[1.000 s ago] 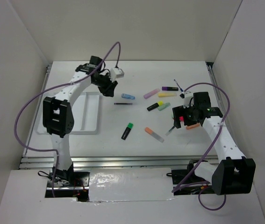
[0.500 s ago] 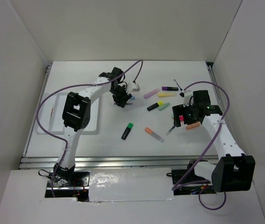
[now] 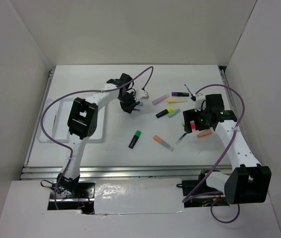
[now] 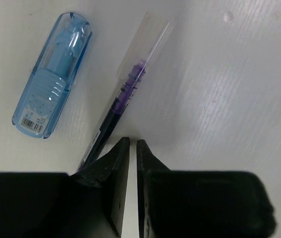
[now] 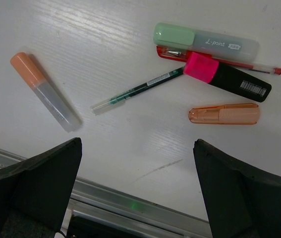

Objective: Sort the stationery into containers
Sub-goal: Grab a piece of stationery with the left arm

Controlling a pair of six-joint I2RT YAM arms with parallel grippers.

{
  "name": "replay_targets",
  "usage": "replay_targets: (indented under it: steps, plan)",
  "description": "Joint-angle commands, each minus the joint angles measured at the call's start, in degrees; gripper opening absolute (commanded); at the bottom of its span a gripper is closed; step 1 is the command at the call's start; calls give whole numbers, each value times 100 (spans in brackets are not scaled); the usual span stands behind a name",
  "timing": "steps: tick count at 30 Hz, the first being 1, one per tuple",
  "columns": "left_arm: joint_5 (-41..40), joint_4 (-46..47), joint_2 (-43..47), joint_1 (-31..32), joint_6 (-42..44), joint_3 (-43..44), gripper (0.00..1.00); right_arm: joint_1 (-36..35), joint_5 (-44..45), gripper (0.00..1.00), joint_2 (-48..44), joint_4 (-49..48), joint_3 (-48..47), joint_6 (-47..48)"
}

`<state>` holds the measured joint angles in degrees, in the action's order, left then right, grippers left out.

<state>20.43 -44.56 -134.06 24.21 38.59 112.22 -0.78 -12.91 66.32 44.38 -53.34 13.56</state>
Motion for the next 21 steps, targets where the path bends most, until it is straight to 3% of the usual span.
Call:
replay_targets:
  steps: [1, 12, 21]
  plan:
    - [-12, -71, 19, 128, 324, -262, 23, -28, -45, 100, -67, 141, -308, 50]
    - [603, -1, 1188, 58, 606, -728, 41, -54, -116, 100, -32, 132, -300, 50]
    - [621, 386, 786, -56, 518, -377, 56, -63, -81, 100, 3, 167, -282, 94]
